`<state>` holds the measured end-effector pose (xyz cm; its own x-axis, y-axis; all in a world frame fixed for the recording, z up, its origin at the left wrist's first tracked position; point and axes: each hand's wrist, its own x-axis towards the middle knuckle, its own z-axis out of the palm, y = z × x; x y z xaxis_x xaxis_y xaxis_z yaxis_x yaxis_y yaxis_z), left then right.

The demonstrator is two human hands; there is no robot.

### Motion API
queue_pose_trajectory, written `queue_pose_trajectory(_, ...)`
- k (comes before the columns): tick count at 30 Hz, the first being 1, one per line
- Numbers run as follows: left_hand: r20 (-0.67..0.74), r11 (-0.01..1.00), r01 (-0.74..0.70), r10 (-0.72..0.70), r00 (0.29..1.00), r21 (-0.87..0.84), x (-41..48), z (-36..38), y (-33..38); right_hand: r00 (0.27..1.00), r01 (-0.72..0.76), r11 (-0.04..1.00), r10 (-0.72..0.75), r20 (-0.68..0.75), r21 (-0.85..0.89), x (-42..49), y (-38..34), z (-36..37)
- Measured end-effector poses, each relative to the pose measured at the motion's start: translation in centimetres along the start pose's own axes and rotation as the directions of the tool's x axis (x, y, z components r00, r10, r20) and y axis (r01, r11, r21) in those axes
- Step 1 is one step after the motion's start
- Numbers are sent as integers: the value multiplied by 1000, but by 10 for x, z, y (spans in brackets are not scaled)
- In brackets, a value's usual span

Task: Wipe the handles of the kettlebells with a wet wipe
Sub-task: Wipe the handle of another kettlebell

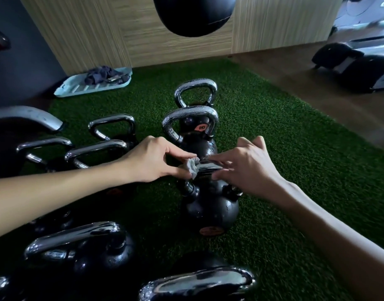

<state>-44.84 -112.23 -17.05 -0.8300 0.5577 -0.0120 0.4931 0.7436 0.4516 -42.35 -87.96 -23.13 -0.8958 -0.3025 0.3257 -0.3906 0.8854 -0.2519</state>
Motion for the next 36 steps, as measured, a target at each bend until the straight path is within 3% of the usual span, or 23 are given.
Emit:
queue_pose_trajectory(5, -61, 985, -170, 170, 983, 6, 27, 16, 9, 995, -58, 996, 64, -79, 71, -22, 30, -6)
queue_pose_trajectory(15, 24, 943, -308, 308, 951, 126, 84, 40, 57, 976, -134, 975, 161, -148, 175, -50, 72, -11)
queue_pose_trajectory(23, -29, 987, -156, 155, 987, -31, 80, 40, 31, 965, -161, 961, 201, -166, 225, -52, 87, 7)
queue_pose_trajectory(28, -103, 977, -211, 207, 973, -33, 77, 44, 33, 959, -150, 949, 208, -194, 278, -48, 78, 6)
queue_pose_trajectory(33, -131, 975, -122, 98, 986, -184, 58, 58, -11, 954, -149, 940, 218, -206, 307, -51, 79, 3)
queue_pose_trajectory(36, -211, 956, -139, 84, 974, -259, 46, 77, -21, 947, -167, 923, 248, -203, 346, -53, 80, 0)
